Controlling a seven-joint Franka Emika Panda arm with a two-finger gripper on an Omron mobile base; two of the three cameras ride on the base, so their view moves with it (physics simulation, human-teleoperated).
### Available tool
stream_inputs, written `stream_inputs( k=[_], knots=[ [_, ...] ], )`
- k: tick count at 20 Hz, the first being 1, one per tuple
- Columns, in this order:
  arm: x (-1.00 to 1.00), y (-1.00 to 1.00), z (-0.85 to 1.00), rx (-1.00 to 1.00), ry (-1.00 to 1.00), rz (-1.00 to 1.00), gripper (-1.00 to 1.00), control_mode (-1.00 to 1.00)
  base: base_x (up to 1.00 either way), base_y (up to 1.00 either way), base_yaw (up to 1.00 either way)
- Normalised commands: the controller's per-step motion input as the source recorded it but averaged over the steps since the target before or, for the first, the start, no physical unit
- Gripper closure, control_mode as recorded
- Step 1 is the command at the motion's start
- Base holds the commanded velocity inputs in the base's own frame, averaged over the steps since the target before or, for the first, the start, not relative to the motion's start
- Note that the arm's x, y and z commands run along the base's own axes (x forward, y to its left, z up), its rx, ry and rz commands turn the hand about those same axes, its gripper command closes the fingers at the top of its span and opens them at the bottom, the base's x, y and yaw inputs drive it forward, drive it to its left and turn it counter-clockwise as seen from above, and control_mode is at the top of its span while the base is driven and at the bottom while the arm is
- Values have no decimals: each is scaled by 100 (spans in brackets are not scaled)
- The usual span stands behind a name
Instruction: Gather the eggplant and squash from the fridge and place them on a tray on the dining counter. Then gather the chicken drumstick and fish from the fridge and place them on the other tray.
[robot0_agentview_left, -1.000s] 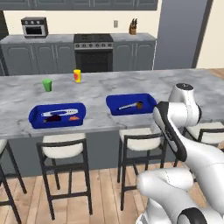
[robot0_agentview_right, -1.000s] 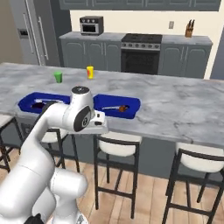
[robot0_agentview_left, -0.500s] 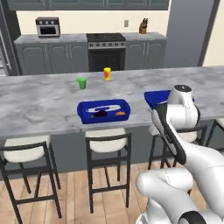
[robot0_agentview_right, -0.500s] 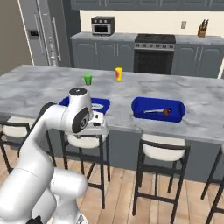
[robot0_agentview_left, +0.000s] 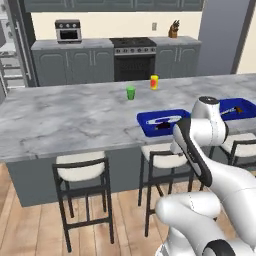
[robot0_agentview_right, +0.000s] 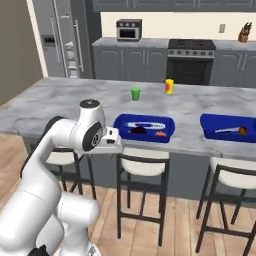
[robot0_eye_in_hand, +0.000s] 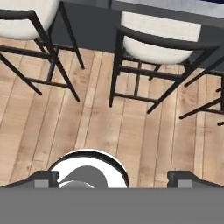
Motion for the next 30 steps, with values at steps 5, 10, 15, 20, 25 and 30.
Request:
stream_inputs(
  k=[5, 10, 15, 20, 25, 30],
  knots=[
    [0, 0, 0, 0, 0, 0, -100, 100, 0, 100, -9],
    [0, 0, 0, 0, 0, 0, -100, 100, 2, 100, -11],
    [0, 0, 0, 0, 0, 0, -100, 100, 6, 100, -11],
    [0, 0, 0, 0, 0, 0, -100, 100, 13, 100, -10],
    [0, 0, 0, 0, 0, 0, -100, 100, 18, 100, -10],
    [0, 0, 0, 0, 0, 0, -100, 100, 21, 100, -11]
  ],
)
